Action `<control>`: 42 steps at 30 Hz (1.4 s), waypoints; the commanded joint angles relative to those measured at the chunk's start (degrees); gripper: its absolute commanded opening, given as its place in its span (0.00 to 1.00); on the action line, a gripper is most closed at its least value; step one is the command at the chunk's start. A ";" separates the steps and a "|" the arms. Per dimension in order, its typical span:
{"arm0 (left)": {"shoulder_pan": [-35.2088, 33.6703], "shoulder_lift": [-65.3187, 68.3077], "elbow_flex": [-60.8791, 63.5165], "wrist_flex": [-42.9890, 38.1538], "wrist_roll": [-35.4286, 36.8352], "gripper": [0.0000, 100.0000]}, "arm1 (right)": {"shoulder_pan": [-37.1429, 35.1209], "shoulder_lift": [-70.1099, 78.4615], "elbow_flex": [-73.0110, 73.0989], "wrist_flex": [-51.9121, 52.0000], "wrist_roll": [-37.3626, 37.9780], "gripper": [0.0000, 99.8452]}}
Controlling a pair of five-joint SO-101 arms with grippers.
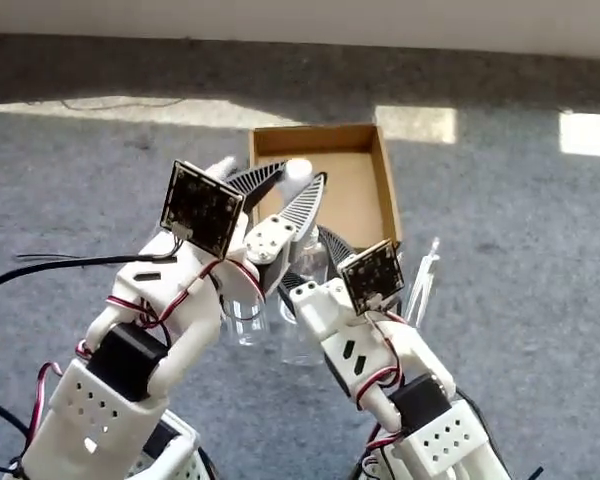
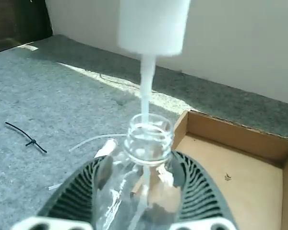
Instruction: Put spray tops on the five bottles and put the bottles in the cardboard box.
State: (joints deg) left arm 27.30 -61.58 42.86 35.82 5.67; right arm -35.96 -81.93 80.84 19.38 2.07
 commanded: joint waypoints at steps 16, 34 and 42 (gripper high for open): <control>-3.03 3.12 -12.53 0.88 -6.24 0.15 | 0.84 -0.92 -0.84 -1.10 -0.44 0.00; -2.77 17.27 -17.19 11.43 -9.32 0.15 | 0.92 -0.92 -1.01 -1.10 -0.44 0.00; -1.19 17.63 -17.19 12.75 -10.20 0.15 | 0.92 -0.92 -1.01 -1.10 -0.44 0.00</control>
State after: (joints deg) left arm 24.92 -44.35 27.91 47.96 -3.03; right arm -35.96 -81.93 80.92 19.38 2.07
